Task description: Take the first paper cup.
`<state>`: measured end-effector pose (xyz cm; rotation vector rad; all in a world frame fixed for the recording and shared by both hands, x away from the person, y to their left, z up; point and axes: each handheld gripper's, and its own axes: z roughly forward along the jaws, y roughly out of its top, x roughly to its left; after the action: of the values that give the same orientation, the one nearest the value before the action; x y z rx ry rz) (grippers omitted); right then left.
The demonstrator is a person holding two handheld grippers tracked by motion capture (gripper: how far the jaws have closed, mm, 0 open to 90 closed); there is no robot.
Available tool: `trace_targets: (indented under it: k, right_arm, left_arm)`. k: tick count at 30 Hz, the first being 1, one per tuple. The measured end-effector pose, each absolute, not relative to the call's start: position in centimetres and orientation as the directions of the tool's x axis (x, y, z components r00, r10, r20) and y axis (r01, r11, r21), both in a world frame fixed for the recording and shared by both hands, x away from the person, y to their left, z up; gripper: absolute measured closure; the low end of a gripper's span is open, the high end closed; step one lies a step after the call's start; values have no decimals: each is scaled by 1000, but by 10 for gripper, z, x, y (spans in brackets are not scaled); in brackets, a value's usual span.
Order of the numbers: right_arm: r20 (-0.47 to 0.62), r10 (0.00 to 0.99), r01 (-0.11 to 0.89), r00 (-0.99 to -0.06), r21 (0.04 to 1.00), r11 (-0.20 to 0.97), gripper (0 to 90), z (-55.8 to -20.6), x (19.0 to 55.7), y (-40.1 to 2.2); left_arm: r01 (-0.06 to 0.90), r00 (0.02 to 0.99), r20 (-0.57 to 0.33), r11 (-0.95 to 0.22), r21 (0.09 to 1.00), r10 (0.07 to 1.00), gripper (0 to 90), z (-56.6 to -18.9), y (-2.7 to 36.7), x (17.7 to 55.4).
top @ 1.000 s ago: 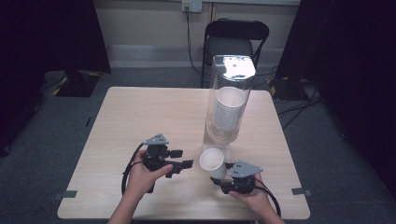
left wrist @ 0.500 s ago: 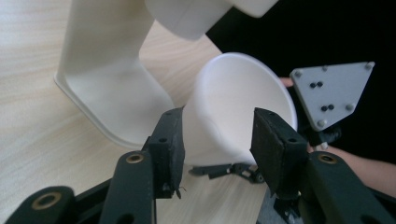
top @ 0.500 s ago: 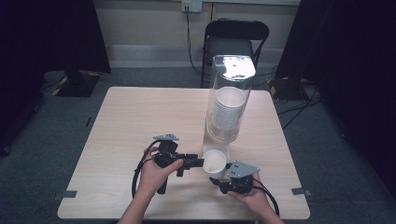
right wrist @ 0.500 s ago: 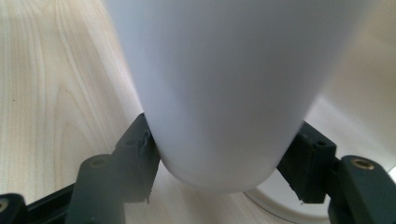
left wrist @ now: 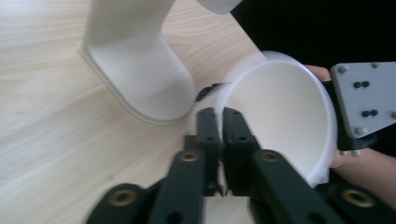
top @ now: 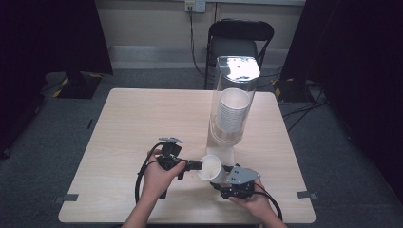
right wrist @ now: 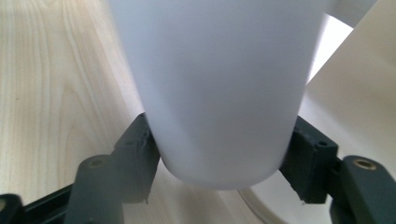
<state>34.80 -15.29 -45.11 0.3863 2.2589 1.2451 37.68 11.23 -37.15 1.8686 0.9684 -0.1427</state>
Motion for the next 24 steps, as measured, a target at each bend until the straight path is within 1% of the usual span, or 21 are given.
trace_targets:
  k: [1,2,3,4,5,6,7,8,9,10,11,12,13,14,16,17,19,20,21,22,24]
  right_arm:
    - [-301,491,5,-818,848,530,295,-451,348,-153]
    - [-301,491,5,-818,848,530,295,-451,348,-153]
    - [-304,513,14,-802,850,526,260,-451,350,-156]
    - [-304,513,14,-802,850,526,260,-451,350,-156]
    - [-299,540,27,-787,858,514,254,-450,351,-162]
    - [-300,560,35,-772,859,510,249,-449,352,-165]
    - [-297,579,44,-759,864,501,238,-447,353,-168]
    - [-297,579,44,-759,864,501,238,-447,353,-168]
    - [-276,621,64,-733,882,467,233,-445,356,-175]
    - [-276,621,64,-733,882,467,233,-445,356,-175]
    - [-251,663,84,-705,899,430,229,-441,359,-182]
    - [-251,663,84,-705,899,430,229,-441,359,-182]
    - [-240,691,98,-682,906,411,229,-440,362,-186]
    - [-239,699,101,-674,908,407,230,-439,363,-188]
    - [-226,714,111,-662,913,392,230,-439,364,-189]
    - [-209,740,123,-639,922,366,230,-438,366,-193]
    - [-185,745,134,-641,928,346,231,-438,367,-194]
    - [-173,754,145,-634,931,336,234,-438,369,-195]
    - [-173,754,145,-634,931,336,234,-438,369,-195]
    - [-163,766,157,-621,932,326,235,-437,371,-196]
    - [-156,767,156,-623,936,317,237,-436,373,-196]
  left_arm:
    - [675,667,-481,-189,713,570,877,-370,115,377]
    - [675,667,-481,-189,713,570,877,-370,115,377]
    - [683,650,-477,-179,708,591,877,-367,124,377]
    - [683,650,-477,-179,708,591,877,-367,124,377]
    - [705,620,-489,-162,690,614,877,-364,134,377]
    - [712,602,-471,-167,682,645,877,-363,140,378]
    - [712,602,-471,-167,682,645,877,-363,140,378]
    - [719,585,-461,-165,675,667,877,-363,145,379]
    - [735,548,-439,-159,659,712,876,-363,158,382]
    - [735,548,-439,-159,659,712,876,-363,158,382]
    - [752,519,-440,-148,642,733,875,-364,166,383]
    - [762,502,-435,-146,631,747,875,-364,171,384]
    - [778,466,-407,-145,611,786,873,-365,182,387]
    - [786,439,-410,-121,606,799,873,-366,186,389]
    - [788,425,-387,-124,604,818,871,-366,193,391]
    - [796,390,-383,-97,597,837,869,-366,200,394]
    - [804,366,-392,-74,591,844,866,-366,204,396]
    - [807,343,-367,-72,586,864,866,-366,208,400]
    - [807,343,-367,-72,586,864,860,-366,208,400]
    - [814,312,-363,-50,579,878,856,-367,212,404]
    - [817,304,-364,-45,574,880,857,-367,213,406]
